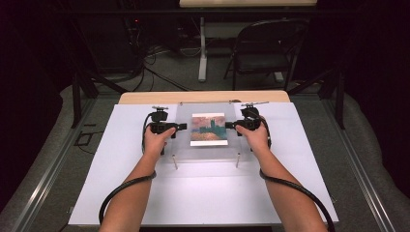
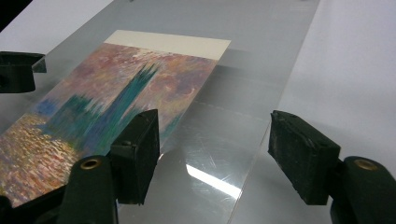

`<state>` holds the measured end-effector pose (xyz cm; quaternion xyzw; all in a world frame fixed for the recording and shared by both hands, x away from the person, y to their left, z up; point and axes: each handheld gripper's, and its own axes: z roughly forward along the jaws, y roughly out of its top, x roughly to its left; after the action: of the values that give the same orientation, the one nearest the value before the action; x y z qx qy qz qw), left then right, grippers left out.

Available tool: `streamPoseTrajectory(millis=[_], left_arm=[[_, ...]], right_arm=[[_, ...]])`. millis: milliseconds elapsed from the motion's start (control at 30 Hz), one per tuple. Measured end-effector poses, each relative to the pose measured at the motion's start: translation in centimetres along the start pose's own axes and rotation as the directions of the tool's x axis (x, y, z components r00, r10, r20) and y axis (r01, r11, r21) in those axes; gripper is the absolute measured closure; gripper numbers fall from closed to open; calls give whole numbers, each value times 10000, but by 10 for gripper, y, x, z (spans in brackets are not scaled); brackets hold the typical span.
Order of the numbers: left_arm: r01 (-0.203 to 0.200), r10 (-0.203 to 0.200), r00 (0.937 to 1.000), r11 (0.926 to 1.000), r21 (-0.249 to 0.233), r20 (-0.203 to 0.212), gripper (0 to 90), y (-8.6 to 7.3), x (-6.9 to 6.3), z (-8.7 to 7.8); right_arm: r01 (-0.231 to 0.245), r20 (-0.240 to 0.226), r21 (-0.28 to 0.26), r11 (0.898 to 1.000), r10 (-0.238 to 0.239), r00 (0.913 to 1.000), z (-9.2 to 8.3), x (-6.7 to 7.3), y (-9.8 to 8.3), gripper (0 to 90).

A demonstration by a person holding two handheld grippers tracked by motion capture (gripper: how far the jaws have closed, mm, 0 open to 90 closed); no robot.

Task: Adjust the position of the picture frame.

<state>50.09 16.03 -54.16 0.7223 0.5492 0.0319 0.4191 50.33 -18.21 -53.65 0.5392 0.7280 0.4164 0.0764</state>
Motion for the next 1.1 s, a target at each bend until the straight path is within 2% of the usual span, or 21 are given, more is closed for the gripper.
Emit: streamPoseTrajectory(millis=[300, 633, 800, 900, 1100], left_arm=[[134, -135, 9999, 9999, 45, 97, 296, -1, 0, 0], [152, -154, 9998, 9998, 131, 95, 292, 0, 0, 0], [249, -254, 9995, 9994, 223, 198, 283, 0, 1, 0], [355, -361, 9990, 9991, 238, 268, 281, 0, 2, 1], [468, -481, 9978, 9984, 307, 449, 275, -1, 2, 2]], right_arm=[[-427, -313, 157, 9990, 432, 9986, 1, -3, -1, 294], [-417, -337, 163, 9990, 422, 9985, 4, -3, -1, 268], [-597, -390, 273, 9978, 607, 9974, 3, -4, -1, 268], [-817, -611, 376, 9959, 839, 9946, 4, -5, -1, 272], [-901, -678, 373, 9952, 924, 9934, 7, -5, -1, 257]])
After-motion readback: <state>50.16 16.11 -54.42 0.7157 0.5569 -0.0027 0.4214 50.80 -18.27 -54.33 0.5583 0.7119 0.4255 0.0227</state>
